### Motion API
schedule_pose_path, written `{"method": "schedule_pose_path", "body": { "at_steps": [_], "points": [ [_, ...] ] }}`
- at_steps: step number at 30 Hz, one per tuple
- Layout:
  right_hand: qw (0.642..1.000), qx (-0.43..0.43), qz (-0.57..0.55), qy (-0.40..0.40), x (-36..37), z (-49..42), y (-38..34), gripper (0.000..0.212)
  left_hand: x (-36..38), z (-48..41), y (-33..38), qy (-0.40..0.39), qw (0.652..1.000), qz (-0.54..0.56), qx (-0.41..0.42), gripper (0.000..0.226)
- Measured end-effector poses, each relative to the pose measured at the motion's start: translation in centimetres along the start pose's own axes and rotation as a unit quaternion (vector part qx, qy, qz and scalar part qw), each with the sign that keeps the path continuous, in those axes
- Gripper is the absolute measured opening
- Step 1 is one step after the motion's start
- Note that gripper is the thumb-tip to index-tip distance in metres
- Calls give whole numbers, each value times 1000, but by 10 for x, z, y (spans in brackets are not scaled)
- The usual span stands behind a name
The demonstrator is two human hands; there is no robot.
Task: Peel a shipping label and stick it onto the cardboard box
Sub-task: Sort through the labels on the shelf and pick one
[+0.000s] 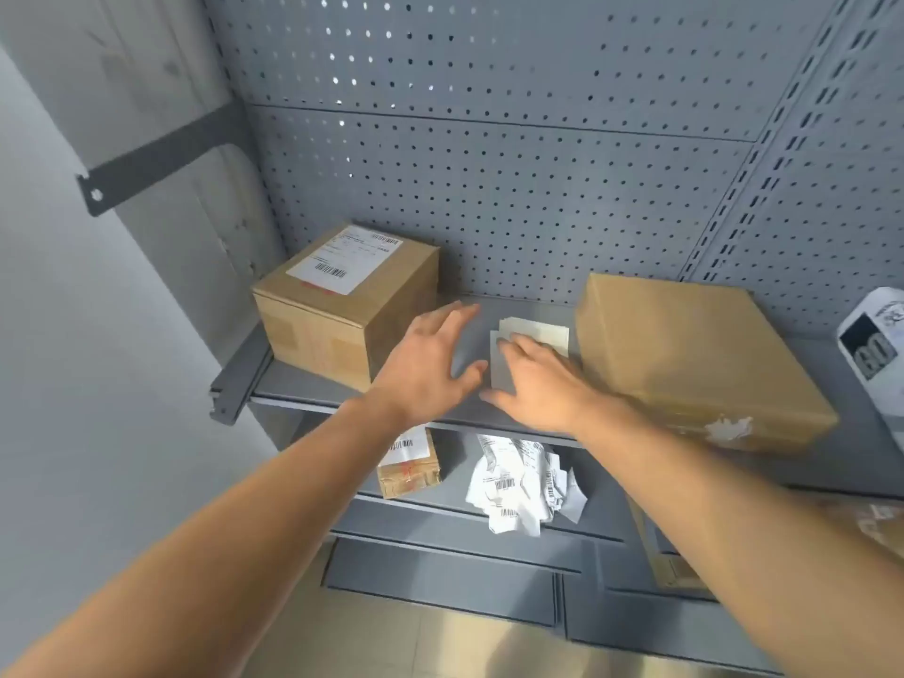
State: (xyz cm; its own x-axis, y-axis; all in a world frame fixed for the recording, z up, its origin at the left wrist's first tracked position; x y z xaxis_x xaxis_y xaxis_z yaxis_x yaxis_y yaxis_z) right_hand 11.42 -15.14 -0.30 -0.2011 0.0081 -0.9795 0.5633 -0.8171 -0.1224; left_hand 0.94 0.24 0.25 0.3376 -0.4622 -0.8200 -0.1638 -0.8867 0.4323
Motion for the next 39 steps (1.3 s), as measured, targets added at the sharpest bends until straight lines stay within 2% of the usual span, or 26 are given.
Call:
{"method": "schedule_pose_path", "body": {
  "at_steps": [4,6,8,11,12,17,27,29,32,37,39],
  "points": [
    [995,21,47,-90,14,3,8,94,-1,-6,-2,-22,1000,-9,2,66],
    [994,-9,81,-77,17,6,12,91,-1,-8,-6,-21,1000,-16,-2,64],
    [994,-42,96,-44,15,9,14,74,-3,-9,-10,-25,1000,-12,-8,64],
    [995,-73,64,3,16,11,18,23,1,-9,-12,-51,999,0,-15,68],
    [996,-74,49,17,14,10,21,20,4,-9,-12,-64,998,3,-15,69],
    [996,-41,-67,47,1,-5,31,19,7,-13,-21,-114,993,-14,-18,67],
    [993,-49,-100,27,-4,-18,37,11,28,-15,-27,-196,979,-49,-17,59],
    [993,-60,-95,24,-3,-17,36,8,34,-14,-26,-219,974,-47,-19,61],
    [996,-56,-75,7,-3,-17,37,16,41,-11,-32,-233,971,-38,-29,60],
    [998,-65,-24,-4,-2,-16,35,16,42,-8,-43,-222,974,-41,6,33],
    [998,-60,-12,-2,0,-17,34,13,41,-7,-44,-228,973,-30,10,42]
  ]
}}
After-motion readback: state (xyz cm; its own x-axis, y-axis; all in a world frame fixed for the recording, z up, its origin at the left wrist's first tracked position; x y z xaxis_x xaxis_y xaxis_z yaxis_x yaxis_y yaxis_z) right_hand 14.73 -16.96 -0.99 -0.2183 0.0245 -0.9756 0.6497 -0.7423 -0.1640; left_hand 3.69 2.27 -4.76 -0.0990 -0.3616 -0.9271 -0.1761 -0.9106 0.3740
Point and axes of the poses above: each hand's wrist, its own z-axis away from the middle knuckle, its own x-axis out of the palm, y = z × x, the point moved 1 cm from there along -z, towards the middle knuckle, and after that the axes turned 15 degrees about x, right-handed, at the moved point
